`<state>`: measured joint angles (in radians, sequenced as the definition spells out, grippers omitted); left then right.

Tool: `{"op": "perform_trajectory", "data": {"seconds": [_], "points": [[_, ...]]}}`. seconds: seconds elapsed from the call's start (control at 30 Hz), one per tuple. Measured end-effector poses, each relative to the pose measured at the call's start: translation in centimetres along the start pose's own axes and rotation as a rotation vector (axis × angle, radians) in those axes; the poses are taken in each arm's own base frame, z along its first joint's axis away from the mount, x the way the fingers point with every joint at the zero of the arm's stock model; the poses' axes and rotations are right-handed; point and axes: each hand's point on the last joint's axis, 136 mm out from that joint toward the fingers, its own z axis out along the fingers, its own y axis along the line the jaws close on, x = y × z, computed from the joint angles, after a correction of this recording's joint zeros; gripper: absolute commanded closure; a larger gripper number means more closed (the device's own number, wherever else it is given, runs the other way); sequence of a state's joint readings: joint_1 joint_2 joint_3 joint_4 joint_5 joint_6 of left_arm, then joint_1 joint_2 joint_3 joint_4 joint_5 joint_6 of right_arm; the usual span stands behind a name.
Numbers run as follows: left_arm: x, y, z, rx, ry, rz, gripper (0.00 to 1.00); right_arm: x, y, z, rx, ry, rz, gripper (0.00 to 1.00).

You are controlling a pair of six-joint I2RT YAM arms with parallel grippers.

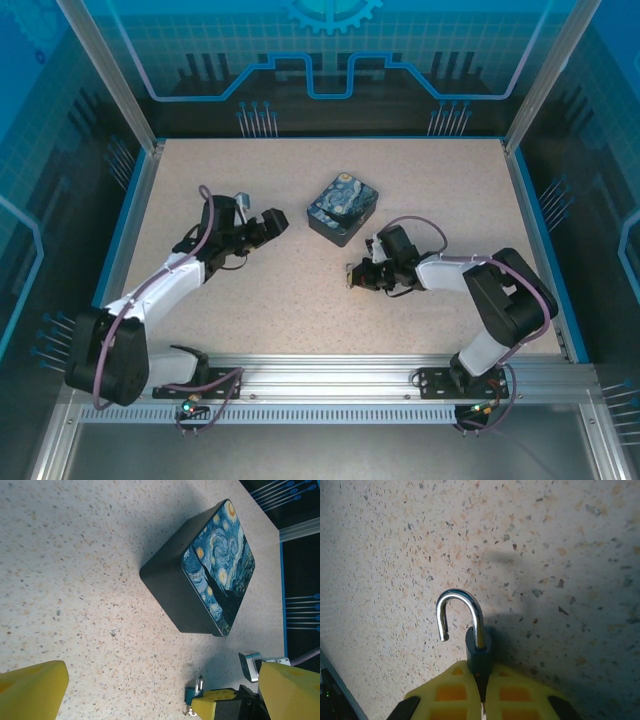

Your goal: Unlock a padlock with a key

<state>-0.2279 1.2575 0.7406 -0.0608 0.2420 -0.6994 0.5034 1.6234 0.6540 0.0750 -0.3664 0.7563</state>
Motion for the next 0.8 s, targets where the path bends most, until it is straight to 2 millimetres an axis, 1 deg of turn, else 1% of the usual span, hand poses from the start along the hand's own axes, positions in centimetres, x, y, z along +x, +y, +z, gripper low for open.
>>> {"op": "perform_trajectory", "data": {"seconds": [0.07, 0.1, 0.23, 0.33, 0.4, 0.5, 0.6, 0.63, 0.73, 0.77, 0.8], "points": [[-0.3, 0.3, -0.6, -0.002, -0.018, -0.006, 0.01, 0.0, -0.1, 0.0, 0.007, -0.002, -0.003, 0.73], [-0.5, 0.4, -0.9, -0.004, -0.026, -0.009, 0.01, 0.0, -0.3, -0.1, 0.016, -0.005, -0.002, 0.69], [-1.3, 0.8, -2.1, -0.011, -0.057, -0.021, 0.01, -0.3, -0.5, -1.4, 0.041, -0.028, -0.022, 0.65], [-2.1, 1.2, -3.2, -0.017, -0.088, -0.020, 0.01, -1.2, -0.7, -3.2, 0.064, -0.074, -0.044, 0.59], [-2.7, 1.5, -4.0, -0.024, -0.113, -0.023, 0.01, -2.0, -0.8, -5.0, 0.080, -0.119, -0.062, 0.54], [-3.8, 2.1, -5.5, -0.042, -0.160, -0.018, 0.01, -3.2, -1.1, -7.6, 0.117, -0.193, -0.104, 0.49], [-5.3, 3.1, -7.2, -0.090, -0.248, 0.006, 0.01, -4.7, -1.3, -10.4, 0.189, -0.275, -0.166, 0.40], [-5.7, 3.4, -7.8, -0.112, -0.281, 0.021, 0.01, -5.3, -1.4, -11.3, 0.215, -0.307, -0.187, 0.34], [-6.3, 5.1, -9.1, -0.193, -0.380, 0.076, 0.01, -7.5, -1.8, -14.7, 0.300, -0.439, -0.248, 0.10], [-6.3, 6.0, -9.3, -0.229, -0.409, 0.094, 0.01, -8.1, -2.1, -15.9, 0.333, -0.483, -0.262, 0.01], [-6.4, 6.9, -9.3, -0.265, -0.430, 0.111, 0.01, -8.8, -2.6, -17.1, 0.370, -0.535, -0.270, 0.00]]}}
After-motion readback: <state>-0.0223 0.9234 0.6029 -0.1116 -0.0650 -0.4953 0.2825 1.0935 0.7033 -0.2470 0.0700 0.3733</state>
